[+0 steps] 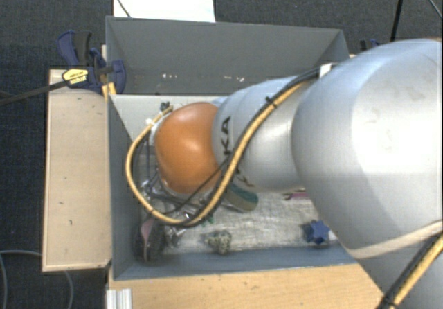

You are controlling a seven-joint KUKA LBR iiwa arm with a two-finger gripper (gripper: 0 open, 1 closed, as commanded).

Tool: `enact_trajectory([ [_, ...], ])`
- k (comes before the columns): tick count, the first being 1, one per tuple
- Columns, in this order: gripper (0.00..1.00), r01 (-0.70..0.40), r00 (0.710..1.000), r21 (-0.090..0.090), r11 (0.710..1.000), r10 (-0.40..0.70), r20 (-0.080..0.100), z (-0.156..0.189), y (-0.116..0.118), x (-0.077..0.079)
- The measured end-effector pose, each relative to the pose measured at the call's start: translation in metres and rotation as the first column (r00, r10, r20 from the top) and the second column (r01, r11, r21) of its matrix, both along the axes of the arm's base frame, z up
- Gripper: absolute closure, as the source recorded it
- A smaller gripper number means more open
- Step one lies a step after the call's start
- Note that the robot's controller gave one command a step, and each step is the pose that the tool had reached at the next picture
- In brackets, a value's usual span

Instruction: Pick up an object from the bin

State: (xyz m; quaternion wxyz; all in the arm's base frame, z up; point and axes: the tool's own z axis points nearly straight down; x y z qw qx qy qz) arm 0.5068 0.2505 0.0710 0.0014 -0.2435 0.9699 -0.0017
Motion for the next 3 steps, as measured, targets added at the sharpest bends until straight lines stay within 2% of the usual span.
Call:
enact_trajectory([
  [1, 1.0, 0.008, 1.0, -0.001, 1.0, -0.008, 0.001, 0.001, -0.001, 0.002],
  [2, 1.0, -0.131, 0.991, 0.004, 0.991, 0.131, 0.008, 0.148, -0.039, 0.048],
  [3, 1.0, -0.13, 0.992, 0.003, 0.992, 0.13, -0.003, 0.143, -0.037, 0.045],
])
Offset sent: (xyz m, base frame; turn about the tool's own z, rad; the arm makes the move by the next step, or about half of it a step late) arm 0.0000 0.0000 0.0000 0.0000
